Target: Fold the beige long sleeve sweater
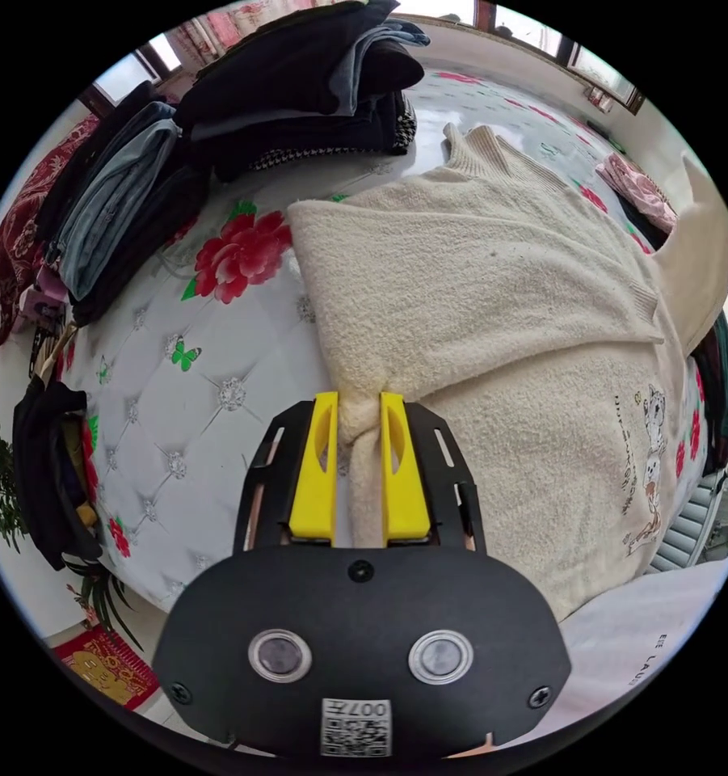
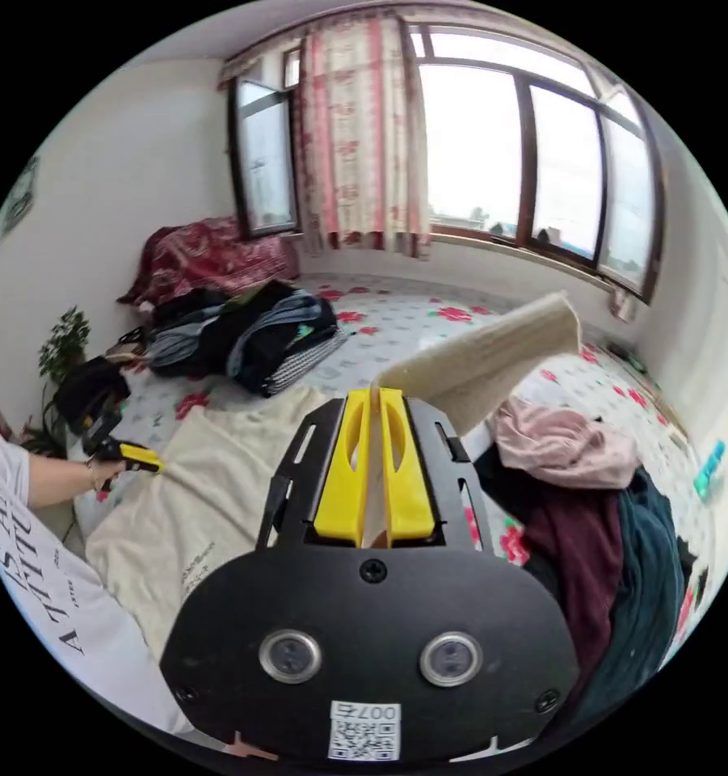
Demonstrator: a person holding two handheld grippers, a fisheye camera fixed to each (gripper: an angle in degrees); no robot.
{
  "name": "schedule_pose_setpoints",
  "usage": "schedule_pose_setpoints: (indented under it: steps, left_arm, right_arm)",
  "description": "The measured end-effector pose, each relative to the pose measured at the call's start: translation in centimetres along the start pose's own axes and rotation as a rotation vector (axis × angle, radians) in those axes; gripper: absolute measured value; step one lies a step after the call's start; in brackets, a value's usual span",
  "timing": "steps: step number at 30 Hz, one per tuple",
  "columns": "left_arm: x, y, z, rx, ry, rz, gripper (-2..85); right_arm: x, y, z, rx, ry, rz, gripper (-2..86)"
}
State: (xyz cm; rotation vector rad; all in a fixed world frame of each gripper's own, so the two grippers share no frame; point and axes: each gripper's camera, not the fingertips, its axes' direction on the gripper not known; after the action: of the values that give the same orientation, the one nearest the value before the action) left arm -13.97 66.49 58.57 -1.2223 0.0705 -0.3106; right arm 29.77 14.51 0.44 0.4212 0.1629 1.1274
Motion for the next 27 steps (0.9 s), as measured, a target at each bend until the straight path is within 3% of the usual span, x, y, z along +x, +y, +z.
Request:
schedule_pose_setpoints:
  steps: [3, 5, 7, 10, 17, 23, 27]
  left_arm:
    - [-0.8, 0.0, -0.7, 0.012, -0.008, -0.042, 8.0]
    - [-1.3, 0.4, -1.7, 0.04, -0.004, -0.065, 7.8]
    - [-2.0, 1.1, -2.6, 0.058, 0.013, -0.083, 7.7]
    - [-3.0, 2.4, -3.9, 0.06, -0.014, -0.066, 7.7]
    - [-6.4, 8.1, -5.8, 0.038, 0.048, -0.032, 8.8]
    - [-8.3, 17.9, -6.9, -0.025, 0.275, 0.143, 15.6]
    - [-9.7, 23.3, -6.8, -0.147, 0.317, 0.172, 16.1]
  right_arm:
    - [-11.6, -1.0, 5.6, -0.045, -0.245, -0.145, 2.2]
    - [-17.6, 0.4, 11.0, -0.175, -0.366, -0.17, 3.6]
    - [-23.9, 3.8, 19.5, -0.489, -0.48, -0.177, 6.0]
    - [-27.7, 7.9, 24.0, -0.697, -0.522, -0.191, 7.2]
    - [-22.8, 10.7, 16.5, -0.6, -0.469, -0.014, 8.7]
    - [-12.8, 20.0, 6.0, -0.633, -0.299, 0.346, 10.3]
    - [-9.1, 28.1, -0.7, -0.712, -0.217, 0.541, 11.0]
